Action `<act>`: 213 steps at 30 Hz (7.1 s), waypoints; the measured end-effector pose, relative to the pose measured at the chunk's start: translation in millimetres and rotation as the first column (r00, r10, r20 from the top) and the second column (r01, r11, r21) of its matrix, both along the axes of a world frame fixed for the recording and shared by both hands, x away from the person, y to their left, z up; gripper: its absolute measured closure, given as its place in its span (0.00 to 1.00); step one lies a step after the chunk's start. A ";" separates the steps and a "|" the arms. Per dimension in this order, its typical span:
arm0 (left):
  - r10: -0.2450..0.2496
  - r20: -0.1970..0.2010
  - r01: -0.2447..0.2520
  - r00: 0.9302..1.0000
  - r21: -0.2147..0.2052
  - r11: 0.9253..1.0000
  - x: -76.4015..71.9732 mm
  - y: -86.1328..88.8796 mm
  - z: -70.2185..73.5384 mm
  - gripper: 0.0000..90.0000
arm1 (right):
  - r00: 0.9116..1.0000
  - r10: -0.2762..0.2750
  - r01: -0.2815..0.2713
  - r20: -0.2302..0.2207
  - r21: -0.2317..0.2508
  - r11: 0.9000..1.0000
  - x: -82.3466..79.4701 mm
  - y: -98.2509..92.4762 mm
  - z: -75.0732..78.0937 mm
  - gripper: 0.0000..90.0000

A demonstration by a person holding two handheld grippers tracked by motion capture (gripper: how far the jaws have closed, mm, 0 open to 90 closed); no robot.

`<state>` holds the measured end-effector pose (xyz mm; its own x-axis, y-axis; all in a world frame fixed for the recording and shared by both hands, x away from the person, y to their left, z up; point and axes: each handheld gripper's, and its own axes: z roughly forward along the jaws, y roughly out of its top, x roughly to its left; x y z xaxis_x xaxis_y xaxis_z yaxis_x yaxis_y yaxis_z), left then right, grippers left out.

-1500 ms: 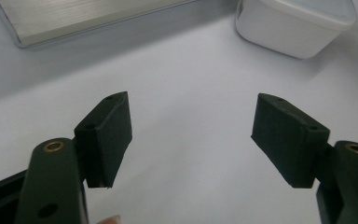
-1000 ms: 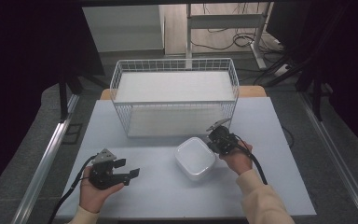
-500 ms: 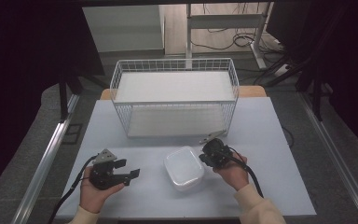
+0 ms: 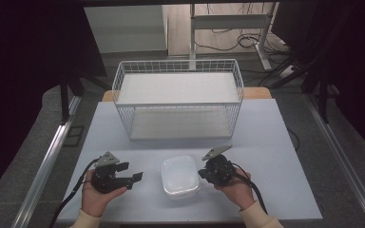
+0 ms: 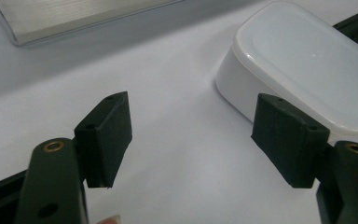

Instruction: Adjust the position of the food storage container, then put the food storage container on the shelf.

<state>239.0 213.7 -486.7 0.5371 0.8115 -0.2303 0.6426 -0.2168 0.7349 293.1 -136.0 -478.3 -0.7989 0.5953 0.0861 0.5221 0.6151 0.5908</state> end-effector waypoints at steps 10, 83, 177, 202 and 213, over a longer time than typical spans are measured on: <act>-0.003 -0.002 0.003 1.000 0.004 1.000 -0.2 -0.1 -0.1 0.31 | 0.999 0.030 -0.029 -0.026 0.024 0.999 -7.2 2.4 -3.2 1.00; -0.098 -0.251 0.010 0.963 -0.331 0.944 23.0 -40.6 -1.9 0.31 | 0.970 -0.178 0.228 -0.167 0.361 0.904 -3.0 1.4 5.0 0.30; -0.109 -0.061 0.077 0.992 -0.389 0.918 29.4 -29.2 89.6 0.89 | 0.983 -0.118 0.175 -0.140 0.538 0.825 6.6 -13.5 91.9 0.89; -0.123 0.033 0.126 0.992 -0.375 0.918 73.0 -23.6 172.9 0.89 | 0.990 -0.131 0.132 -0.043 0.560 0.818 46.4 -8.8 172.3 0.89; -0.123 0.038 0.128 0.992 -0.377 0.917 95.0 -20.0 195.7 0.89 | 0.990 -0.132 0.131 -0.037 0.559 0.819 67.8 -5.6 196.3 0.89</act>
